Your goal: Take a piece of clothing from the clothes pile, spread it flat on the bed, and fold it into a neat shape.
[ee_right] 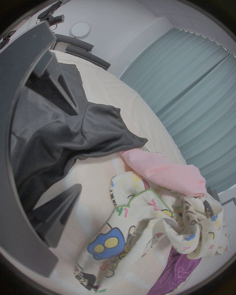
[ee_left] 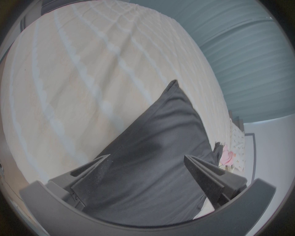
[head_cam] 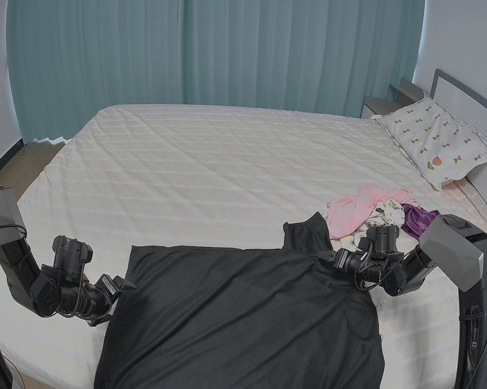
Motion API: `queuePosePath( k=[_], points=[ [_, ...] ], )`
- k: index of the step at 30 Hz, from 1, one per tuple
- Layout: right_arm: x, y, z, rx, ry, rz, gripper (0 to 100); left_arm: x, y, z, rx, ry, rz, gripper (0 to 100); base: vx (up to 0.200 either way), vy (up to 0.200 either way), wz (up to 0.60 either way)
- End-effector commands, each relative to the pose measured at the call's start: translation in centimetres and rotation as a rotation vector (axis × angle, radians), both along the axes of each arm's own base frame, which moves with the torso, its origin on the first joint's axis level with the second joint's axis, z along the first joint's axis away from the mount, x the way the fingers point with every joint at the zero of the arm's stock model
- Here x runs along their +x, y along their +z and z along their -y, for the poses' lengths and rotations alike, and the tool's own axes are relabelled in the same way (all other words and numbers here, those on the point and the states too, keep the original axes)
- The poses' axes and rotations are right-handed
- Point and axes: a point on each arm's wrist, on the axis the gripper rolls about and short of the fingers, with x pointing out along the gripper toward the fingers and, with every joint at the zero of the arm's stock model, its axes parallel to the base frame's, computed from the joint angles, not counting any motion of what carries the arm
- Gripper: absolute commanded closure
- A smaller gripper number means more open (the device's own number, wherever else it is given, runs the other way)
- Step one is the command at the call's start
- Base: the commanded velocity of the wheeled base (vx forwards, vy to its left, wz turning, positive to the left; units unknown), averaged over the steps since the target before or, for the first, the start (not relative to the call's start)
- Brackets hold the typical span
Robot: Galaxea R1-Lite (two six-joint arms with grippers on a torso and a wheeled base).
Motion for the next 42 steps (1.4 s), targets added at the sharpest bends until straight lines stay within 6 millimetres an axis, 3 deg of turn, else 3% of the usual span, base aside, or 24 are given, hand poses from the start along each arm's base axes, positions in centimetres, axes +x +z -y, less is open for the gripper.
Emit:
queuePosePath(
  k=[1, 6, 8, 11, 15, 20, 33, 34, 42],
  points=[
    [-0.1, 2.2, 0.6, 0.013, -0.021, 0.041, 0, 2.1, 1.5, -0.5, 0.001, 0.050, 0.084, 0, 0.000, 0.000, 0.00],
    [-0.4, 2.6, 1.1, 0.018, -0.035, 0.039, 0, 6.4, 3.6, -1.1, 0.056, 0.106, 0.207, 0, 0.000, 0.000, 0.00],
    [-0.4, 2.5, 1.1, 0.018, -0.036, 0.036, 0, 7.7, 3.4, -1.1, 0.070, 0.107, 0.201, 0, 0.000, 0.000, 0.00],
    [-0.4, 2.2, 1.0, 0.045, -0.056, 0.018, 0, 11.5, 2.0, -0.8, 0.081, 0.100, 0.183, 0, 0.000, 0.000, 0.00],
    [-0.4, 2.2, 1.1, 0.058, -0.082, 0.015, 0, 14.1, 0.5, -0.9, 0.100, 0.087, 0.173, 0, 0.000, 0.000, 0.00],
    [-0.7, 2.0, 1.3, 0.062, -0.087, 0.018, 0, 14.6, -1.7, -0.8, 0.147, 0.034, 0.150, 0, 0.000, 0.000, 0.00],
    [-1.6, 1.8, 1.5, 0.101, -0.109, 0.044, 0, 17.3, -1.9, -0.7, 0.150, 0.039, 0.209, 0, 0.000, 0.000, 0.00],
    [-1.6, 1.9, 1.5, 0.101, -0.109, 0.045, 0, 17.3, -2.0, -0.7, 0.150, 0.038, 0.205, 100, 0.000, 0.000, 0.00],
    [-1.9, 1.7, 1.9, 0.100, -0.119, 0.035, 0, 18.3, -3.0, -0.9, 0.208, 0.039, 0.215, 100, 0.000, 0.000, 0.00]
  ],
)
